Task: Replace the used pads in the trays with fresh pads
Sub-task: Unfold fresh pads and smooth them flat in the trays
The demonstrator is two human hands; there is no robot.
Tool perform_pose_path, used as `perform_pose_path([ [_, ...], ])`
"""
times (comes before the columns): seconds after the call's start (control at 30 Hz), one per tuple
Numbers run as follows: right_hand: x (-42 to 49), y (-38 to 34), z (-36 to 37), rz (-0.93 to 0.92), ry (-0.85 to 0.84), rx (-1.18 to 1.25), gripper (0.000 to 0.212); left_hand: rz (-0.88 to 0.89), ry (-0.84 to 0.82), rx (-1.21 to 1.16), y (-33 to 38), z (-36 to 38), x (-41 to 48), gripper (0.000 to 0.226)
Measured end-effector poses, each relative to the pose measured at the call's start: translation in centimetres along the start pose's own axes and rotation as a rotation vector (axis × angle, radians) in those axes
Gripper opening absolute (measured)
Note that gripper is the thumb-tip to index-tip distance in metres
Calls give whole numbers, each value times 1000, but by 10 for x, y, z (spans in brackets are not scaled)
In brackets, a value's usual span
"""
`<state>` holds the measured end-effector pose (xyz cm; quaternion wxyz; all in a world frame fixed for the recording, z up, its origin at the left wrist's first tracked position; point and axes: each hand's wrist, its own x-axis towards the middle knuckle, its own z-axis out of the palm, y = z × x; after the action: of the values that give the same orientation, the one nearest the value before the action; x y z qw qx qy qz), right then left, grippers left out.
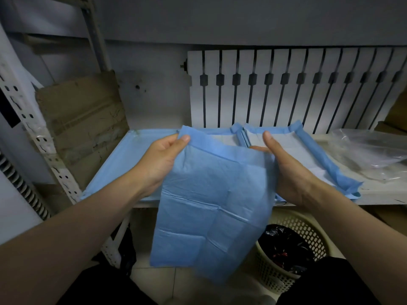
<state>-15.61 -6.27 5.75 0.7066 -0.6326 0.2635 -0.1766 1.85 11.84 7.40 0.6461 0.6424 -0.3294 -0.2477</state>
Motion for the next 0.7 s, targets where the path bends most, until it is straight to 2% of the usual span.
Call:
perform_pose_path([
  [0.1,-9,-4,2,-71,-183,-44,45,45,-29,78,0,7,-1,24],
  [0.17,-13,-8,5,-45,-302,-139,47,59,-62,107,0,12,0,23],
  [0.23,-14,-10,13,13,-375,-263,38,45,-87,107,1,16,0,21],
  [0.3,-13,-9,21,55,-300,-305,26,52,-38,137,-1,20,3,19],
  [0.43,-9,-6,35,68,-119,-112,14,203,332,344,-14,29,6,28],
  [0.47,-7,-5,37,64,-60,-53,14,237,372,353,-14,32,1,29],
  [0.5,-5,-4,40,60,8,2,16,254,329,325,-13,35,-4,29],
  [0.6,4,-2,44,52,153,159,27,183,-74,251,-12,43,-21,51],
  [0.63,5,-2,45,53,160,224,35,156,-190,271,-11,45,-26,61],
  [0.7,6,-1,43,76,108,368,55,132,-302,290,-13,45,-28,77],
])
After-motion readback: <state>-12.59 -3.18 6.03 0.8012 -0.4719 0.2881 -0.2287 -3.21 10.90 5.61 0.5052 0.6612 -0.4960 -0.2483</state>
